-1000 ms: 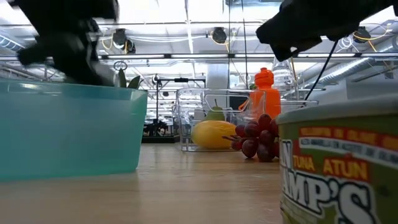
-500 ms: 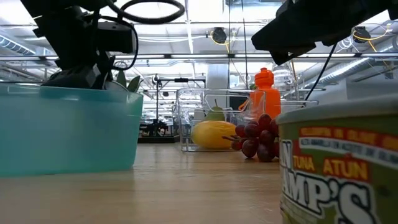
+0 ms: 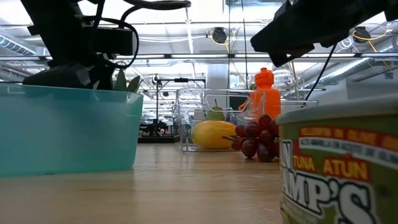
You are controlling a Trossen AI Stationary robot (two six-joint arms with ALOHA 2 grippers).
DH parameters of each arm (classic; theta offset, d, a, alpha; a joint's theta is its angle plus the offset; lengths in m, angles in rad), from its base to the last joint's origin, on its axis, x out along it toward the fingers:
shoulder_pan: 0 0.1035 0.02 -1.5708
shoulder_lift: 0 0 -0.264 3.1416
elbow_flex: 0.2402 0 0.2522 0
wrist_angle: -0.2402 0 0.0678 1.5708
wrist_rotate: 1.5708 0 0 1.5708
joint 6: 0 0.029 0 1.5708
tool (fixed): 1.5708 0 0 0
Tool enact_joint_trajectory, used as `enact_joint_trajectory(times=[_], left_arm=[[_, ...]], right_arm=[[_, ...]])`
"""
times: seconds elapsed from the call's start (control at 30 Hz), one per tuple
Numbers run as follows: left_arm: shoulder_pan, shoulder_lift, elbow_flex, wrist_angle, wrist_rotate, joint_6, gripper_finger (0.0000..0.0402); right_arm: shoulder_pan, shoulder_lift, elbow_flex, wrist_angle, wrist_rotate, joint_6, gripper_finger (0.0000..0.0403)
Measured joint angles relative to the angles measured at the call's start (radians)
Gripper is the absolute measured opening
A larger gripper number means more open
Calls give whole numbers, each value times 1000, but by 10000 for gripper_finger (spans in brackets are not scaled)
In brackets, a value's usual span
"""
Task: Pick & Place Food Item
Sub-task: Put the top green tuna can into the green bin, then put the red grapes into the bottom transparent bin
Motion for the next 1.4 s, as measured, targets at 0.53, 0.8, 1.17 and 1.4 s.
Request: enact_joint_trajectory(times=[0.53, 0.8, 1.17, 1.4], left_arm=[[-179, -452, -49, 126, -127, 96, 343], [-270, -812, -489, 835, -134, 363, 215], [-217, -952, -806, 1330, -116, 456, 60], [-217, -952, -807, 1326, -13, 521, 51]], right_arm=[[0, 0, 1, -3, -25, -18, 4], [-22, 0, 1, 34, -91, -19, 4], [-39, 0, 2, 48, -124, -38, 4], [-59, 0, 2, -27, -128, -38, 4]])
